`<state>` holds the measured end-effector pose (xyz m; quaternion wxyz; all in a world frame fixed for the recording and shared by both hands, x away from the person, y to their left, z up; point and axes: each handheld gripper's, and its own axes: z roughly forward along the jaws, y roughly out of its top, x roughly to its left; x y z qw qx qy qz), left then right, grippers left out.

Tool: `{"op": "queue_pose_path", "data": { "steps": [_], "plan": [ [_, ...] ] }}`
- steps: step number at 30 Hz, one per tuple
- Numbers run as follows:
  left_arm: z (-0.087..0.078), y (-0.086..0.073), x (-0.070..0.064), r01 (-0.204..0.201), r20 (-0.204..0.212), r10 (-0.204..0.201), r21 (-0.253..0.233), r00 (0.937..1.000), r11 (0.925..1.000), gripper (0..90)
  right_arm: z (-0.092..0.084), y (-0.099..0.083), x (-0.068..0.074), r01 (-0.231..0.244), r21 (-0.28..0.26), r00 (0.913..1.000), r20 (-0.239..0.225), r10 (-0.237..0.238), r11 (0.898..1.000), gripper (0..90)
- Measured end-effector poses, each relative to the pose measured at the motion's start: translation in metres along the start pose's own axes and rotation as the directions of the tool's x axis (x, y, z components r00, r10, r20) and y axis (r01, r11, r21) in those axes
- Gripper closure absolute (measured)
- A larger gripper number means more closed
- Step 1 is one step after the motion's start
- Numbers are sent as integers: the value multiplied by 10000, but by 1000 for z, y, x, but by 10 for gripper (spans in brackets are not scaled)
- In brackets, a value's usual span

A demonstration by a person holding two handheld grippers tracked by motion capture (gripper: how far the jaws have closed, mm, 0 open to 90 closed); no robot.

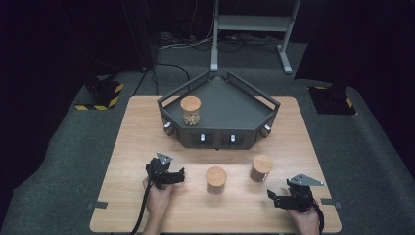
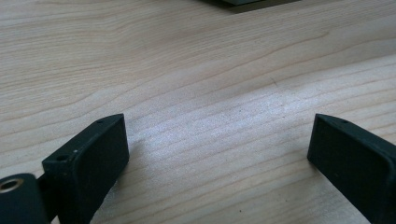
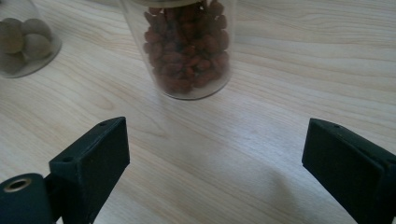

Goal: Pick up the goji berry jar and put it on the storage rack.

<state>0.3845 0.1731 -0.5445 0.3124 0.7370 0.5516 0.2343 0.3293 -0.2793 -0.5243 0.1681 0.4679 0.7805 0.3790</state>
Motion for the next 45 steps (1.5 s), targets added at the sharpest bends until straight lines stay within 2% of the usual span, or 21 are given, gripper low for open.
{"op": "queue_pose_path", "data": {
  "steps": [10, 14, 21, 27, 33, 45],
  "plan": [
    [0, 0, 0, 1, -1, -1, 1, 10000, 10000, 55, 2, 1, 11, 222, -127, 9995, -209, -225, 9997, 68],
    [0, 0, 0, -1, -5, 1, 2, 10000, 10000, 55, 4, 2, 19, 436, -64, 9982, -410, -439, 9990, 71],
    [0, 0, 0, -1, -11, 1, -1, 10000, 10000, 55, 6, 2, 26, 666, -192, 9965, -490, -675, 9976, 79],
    [0, 0, 0, -1, -14, 1, -1, 10000, 10000, 55, 9, 5, 37, 1013, -174, 9915, -799, -1023, 9947, 86],
    [0, 0, 0, -1, -17, 1, -2, 10000, 10000, 55, 12, 8, 49, 1455, -274, 9822, -1163, -1477, 9890, 97],
    [0, 0, 0, -4, -21, 4, -1, 10000, 10000, 56, 23, 17, 67, 1731, -389, 9689, -1727, -1772, 9841, 98]
  ]
}}
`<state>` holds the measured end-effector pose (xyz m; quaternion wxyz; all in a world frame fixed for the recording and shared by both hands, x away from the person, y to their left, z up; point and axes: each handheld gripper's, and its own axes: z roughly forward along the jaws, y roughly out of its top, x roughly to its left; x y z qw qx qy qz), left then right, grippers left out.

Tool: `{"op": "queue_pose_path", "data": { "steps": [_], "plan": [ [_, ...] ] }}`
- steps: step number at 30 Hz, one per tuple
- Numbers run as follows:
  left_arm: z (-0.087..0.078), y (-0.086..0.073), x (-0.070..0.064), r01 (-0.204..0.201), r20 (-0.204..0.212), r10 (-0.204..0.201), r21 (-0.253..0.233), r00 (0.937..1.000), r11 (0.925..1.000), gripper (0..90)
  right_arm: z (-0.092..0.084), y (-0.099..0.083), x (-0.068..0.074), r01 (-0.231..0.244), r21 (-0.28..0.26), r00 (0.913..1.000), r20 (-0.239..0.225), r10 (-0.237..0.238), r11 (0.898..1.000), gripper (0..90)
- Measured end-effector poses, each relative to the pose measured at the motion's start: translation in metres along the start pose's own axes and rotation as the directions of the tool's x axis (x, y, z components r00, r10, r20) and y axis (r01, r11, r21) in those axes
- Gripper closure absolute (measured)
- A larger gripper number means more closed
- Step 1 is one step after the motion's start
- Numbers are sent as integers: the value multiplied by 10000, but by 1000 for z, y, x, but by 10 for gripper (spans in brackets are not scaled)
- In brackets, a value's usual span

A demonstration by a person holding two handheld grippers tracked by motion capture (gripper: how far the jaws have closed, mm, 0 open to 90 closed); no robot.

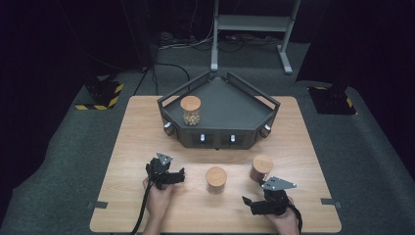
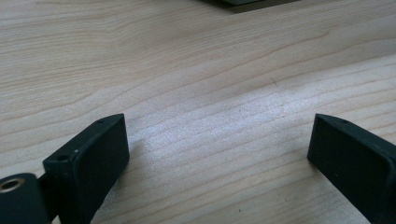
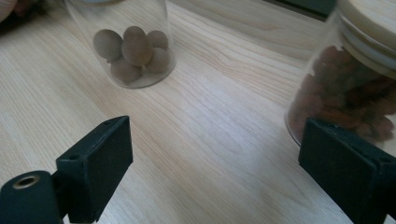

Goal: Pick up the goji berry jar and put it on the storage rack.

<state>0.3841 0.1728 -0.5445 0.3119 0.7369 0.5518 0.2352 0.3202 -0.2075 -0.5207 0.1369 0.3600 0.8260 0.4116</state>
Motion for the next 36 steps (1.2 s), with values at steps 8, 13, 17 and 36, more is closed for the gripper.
{"op": "queue_pose_path", "data": {
  "steps": [8, 13, 17, 36],
  "plan": [
    [0, 0, 0, 1, -2, -1, -1, 10000, 10000, 56, 9, 7, 8, 255, 15, 9994, -230, -254, 9997, 100],
    [0, 0, 0, 4, -9, -4, -4, 10000, 10000, 56, 15, 15, 13, 395, -56, 9985, -366, -397, 9992, 102],
    [0, 0, 0, 5, -12, -5, -1, 10000, 10000, 56, 20, 21, 18, 415, -104, 9981, -457, -420, 9991, 108],
    [0, 0, 0, 8, -7, -8, -3, 10000, 10000, 56, 51, 42, 43, 580, 10, 9952, -795, -578, 9983, 123]
  ]
}}
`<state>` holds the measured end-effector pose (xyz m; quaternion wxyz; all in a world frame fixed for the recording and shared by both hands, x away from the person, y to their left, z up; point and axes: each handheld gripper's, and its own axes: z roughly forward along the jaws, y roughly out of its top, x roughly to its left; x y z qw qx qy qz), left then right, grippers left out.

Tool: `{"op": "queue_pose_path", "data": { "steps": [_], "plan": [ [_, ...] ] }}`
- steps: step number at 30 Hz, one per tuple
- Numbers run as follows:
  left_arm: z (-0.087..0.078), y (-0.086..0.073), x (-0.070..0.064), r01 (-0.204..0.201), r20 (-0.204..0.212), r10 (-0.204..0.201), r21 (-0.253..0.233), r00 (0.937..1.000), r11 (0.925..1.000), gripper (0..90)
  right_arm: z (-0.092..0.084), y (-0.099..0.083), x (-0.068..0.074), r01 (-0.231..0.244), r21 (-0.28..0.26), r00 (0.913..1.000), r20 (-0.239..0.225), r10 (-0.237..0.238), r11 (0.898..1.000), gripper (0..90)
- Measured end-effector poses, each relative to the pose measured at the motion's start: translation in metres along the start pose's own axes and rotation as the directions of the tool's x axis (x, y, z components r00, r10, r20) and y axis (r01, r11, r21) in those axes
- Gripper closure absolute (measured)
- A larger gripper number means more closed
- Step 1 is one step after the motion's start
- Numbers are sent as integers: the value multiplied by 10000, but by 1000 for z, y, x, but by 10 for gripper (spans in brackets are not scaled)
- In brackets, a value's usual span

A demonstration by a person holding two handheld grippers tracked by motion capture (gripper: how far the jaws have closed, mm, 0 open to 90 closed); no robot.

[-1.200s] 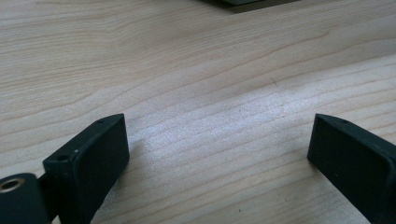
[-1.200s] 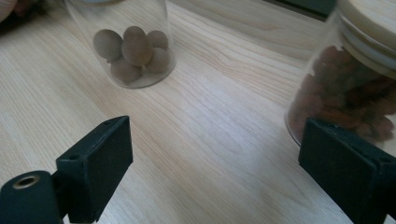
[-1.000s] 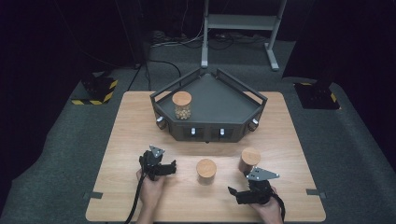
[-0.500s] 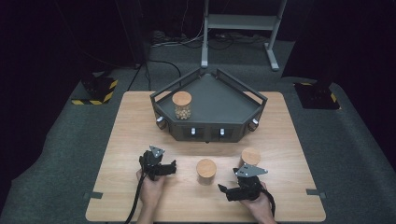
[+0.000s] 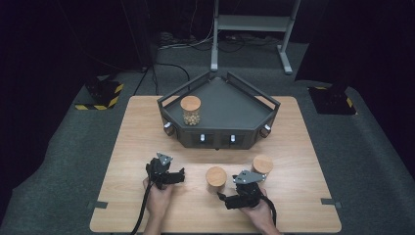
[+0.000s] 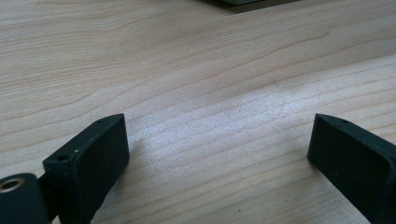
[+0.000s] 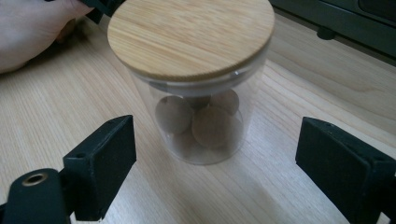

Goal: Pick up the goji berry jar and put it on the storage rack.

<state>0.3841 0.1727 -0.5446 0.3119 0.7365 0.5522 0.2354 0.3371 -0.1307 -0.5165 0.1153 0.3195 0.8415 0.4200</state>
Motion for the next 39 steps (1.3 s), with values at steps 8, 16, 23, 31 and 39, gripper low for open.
{"op": "queue_pose_path", "data": {
  "steps": [8, 16, 23, 31, 39],
  "plan": [
    [0, 0, 0, 3, -1, -3, -1, 10000, 10000, 55, 11, 5, 6, 8, 26, 9998, 178, -8, 10000, 132],
    [0, 0, 0, 2, 0, -2, -1, 10000, 10000, 56, 21, 9, 9, -132, -23, 9995, 304, 132, 9999, 148],
    [0, 0, 0, 2, 2, -2, -3, 10000, 10000, 56, 27, 11, 10, -293, -94, 9992, 277, 296, 9995, 161],
    [0, 0, 0, 1, 2, -1, -1, 10000, 10000, 56, 33, 13, 9, -360, -173, 9988, 319, 365, 9992, 181],
    [0, 0, 0, 1, 3, -1, -2, 10000, 10000, 56, 31, 14, 16, 212, -319, 9977, 647, -191, 9993, 247]
  ]
}}
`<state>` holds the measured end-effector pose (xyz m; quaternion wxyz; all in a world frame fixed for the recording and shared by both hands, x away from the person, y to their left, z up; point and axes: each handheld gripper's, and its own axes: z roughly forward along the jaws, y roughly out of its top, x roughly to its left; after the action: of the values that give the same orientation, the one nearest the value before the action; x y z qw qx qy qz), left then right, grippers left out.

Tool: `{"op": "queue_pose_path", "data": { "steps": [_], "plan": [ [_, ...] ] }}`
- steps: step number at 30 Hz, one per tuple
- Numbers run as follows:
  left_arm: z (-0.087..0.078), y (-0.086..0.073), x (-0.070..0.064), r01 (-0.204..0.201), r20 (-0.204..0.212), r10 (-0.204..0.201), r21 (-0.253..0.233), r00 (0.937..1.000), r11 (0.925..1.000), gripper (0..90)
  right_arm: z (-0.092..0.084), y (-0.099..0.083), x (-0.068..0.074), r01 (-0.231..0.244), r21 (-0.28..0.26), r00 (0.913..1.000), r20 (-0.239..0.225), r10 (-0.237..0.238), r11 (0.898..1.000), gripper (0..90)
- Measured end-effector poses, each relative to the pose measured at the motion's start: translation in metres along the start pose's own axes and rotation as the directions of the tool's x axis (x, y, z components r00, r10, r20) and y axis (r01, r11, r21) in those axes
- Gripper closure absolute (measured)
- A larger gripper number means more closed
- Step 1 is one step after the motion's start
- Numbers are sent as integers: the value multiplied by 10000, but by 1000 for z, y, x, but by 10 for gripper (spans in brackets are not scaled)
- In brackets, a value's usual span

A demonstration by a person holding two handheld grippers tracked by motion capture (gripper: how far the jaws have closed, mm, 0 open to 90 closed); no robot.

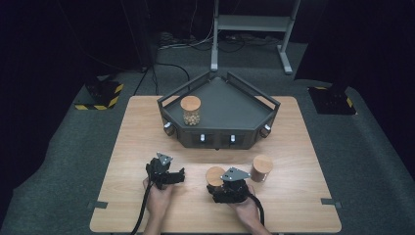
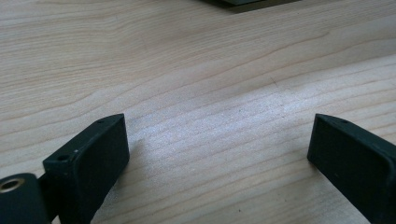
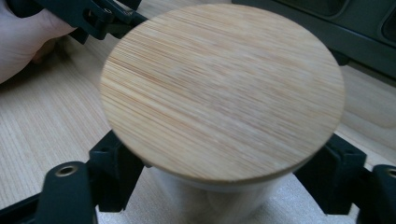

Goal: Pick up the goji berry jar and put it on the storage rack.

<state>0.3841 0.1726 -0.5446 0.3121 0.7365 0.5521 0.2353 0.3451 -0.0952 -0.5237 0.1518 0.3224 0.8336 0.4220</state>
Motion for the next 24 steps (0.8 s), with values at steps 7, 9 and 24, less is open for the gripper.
{"op": "queue_pose_path", "data": {
  "steps": [7, 9, 24],
  "plan": [
    [0, 0, 0, 4, 2, -4, 1, 10000, 10000, 56, -1, 4, 2, 43, 36, 9996, 272, -44, 10000, 255],
    [0, 0, 0, 3, 4, -3, 0, 10000, 10000, 56, -3, 5, 1, 62, -15, 9995, 315, -61, 10000, 255],
    [0, 0, 0, 12, 27, -12, 5, 10000, 10000, 56, -19, 20, -6, -119, -157, 9997, 218, 123, 9998, 255]
  ]
}}
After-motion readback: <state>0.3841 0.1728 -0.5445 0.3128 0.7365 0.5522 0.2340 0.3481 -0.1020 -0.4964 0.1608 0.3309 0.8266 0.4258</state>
